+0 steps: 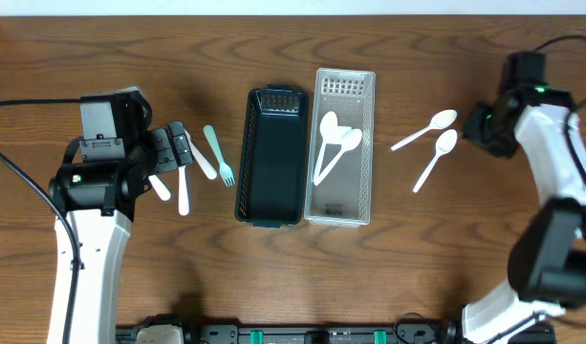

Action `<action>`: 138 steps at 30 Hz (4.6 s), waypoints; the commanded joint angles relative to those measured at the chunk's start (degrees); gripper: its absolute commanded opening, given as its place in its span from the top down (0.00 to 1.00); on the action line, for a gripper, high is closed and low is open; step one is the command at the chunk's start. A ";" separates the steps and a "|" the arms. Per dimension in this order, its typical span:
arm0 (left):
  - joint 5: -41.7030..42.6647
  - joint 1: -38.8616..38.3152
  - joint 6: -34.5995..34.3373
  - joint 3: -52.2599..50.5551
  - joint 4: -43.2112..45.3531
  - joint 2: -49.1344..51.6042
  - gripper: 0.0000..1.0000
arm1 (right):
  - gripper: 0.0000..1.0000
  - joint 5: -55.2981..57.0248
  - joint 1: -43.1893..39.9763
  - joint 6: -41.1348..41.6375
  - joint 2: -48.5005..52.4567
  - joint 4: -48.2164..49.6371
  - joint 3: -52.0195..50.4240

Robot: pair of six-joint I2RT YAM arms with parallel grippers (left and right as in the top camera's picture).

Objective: Pack container
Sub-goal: 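Grasp the middle white spoon with the right gripper, then place the spoon into the clear basket with the right gripper, then grasp the last white spoon with the right gripper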

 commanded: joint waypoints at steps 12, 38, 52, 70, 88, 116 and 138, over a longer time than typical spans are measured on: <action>-0.68 0.31 0.52 1.36 -0.13 0.00 0.02 | 0.61 -1.92 3.08 1.01 11.21 3.82 -0.17; -0.68 0.31 0.52 1.36 -0.13 0.00 0.02 | 0.52 -6.05 6.25 -3.45 -0.09 2.64 -0.17; -0.68 0.31 0.52 1.36 -0.13 0.00 0.02 | 0.53 -5.55 9.84 -3.23 9.07 5.16 -0.50; -0.68 0.31 0.52 1.36 -0.13 0.00 0.02 | 0.62 -2.95 10.36 -2.78 10.38 6.60 -3.32; -0.68 0.31 0.52 1.36 -0.13 0.00 0.02 | 0.99 -8.00 12.63 -0.83 3.58 1.25 -0.52; -0.68 0.31 0.52 1.36 -0.13 0.00 0.02 | 0.57 -1.38 32.72 0.63 0.61 8.72 8.37; -0.68 0.31 0.52 1.36 -0.13 0.00 0.02 | 0.61 2.16 10.34 25.40 14.47 5.46 6.71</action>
